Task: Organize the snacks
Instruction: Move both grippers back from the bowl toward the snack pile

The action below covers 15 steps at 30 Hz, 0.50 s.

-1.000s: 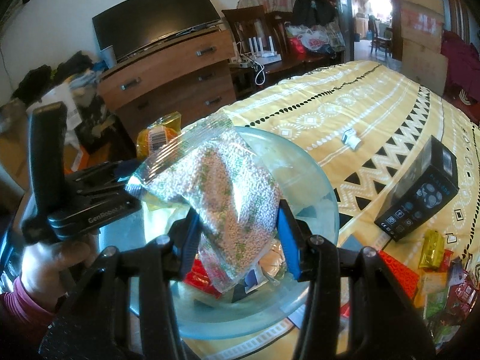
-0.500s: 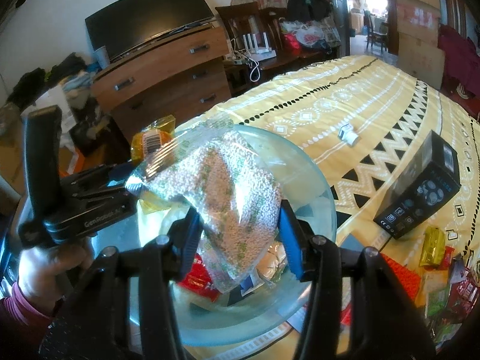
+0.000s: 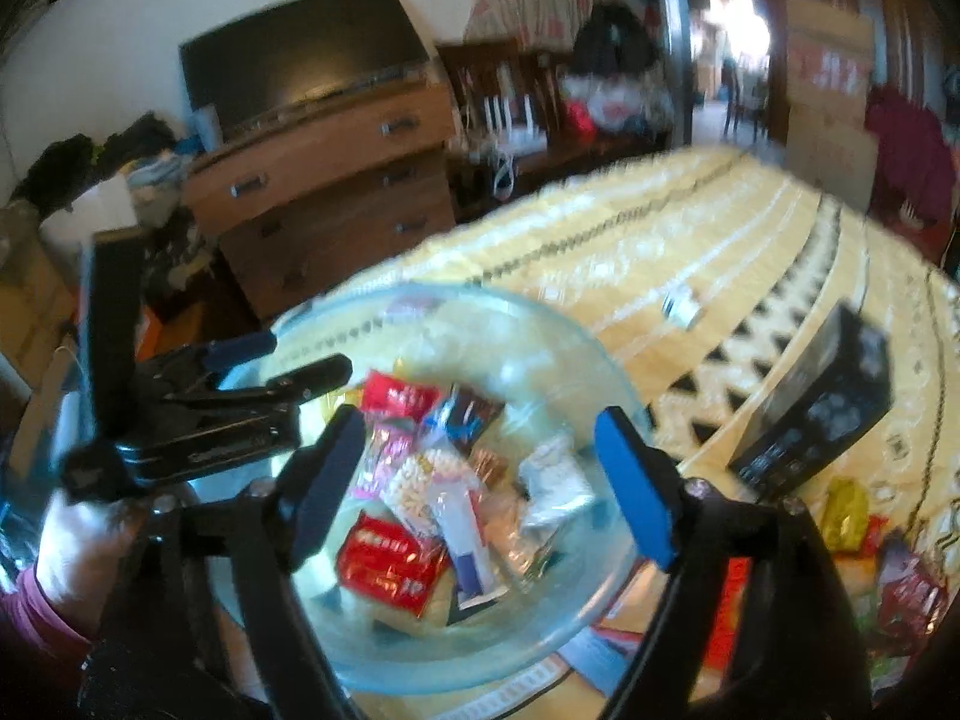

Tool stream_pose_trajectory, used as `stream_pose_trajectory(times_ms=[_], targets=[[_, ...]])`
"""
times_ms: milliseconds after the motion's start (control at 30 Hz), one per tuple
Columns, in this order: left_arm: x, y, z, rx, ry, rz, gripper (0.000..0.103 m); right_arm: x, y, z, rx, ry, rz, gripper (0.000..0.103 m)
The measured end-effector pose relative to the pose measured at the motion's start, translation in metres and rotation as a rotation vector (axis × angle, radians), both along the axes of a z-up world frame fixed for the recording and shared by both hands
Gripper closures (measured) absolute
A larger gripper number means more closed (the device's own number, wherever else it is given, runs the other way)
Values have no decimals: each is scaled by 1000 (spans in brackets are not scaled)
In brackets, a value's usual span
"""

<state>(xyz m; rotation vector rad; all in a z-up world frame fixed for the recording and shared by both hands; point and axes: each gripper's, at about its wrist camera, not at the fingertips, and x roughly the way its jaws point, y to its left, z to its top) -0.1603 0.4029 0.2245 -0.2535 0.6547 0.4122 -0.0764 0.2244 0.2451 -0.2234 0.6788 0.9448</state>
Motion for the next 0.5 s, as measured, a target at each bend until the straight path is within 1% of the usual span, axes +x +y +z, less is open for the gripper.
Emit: stream_pose_trajectory(times_ms=[67, 133, 200, 233, 300, 333, 367, 433, 500], targets=[[-4, -10, 12, 23, -30, 3, 18, -12, -15, 13, 38, -62, -18, 14], [-9, -26, 28, 60, -82, -1, 16, -27, -34, 25, 75, -136, -43, 8], [-14, -46, 46, 97, -134, -15, 1, -41, -61, 35, 115, -199, -80, 3], [-17, -60, 56, 131, -163, -19, 0, -45, -70, 38, 130, -213, -95, 1], [-21, -91, 76, 195, -219, -26, 0, -54, -97, 43, 162, -233, -140, 0], [-23, -101, 82, 204, -244, -32, 0, -59, -116, 44, 175, -243, -167, 0], [-24, -113, 89, 202, -273, -45, 0, -60, -127, 44, 177, -245, -187, 0], [-24, -139, 97, 158, -323, -106, 0, -66, -154, 41, 182, -246, -237, 0], [-17, -172, 94, 124, -331, -194, 0, -70, -188, 31, 167, -242, -311, 0]])
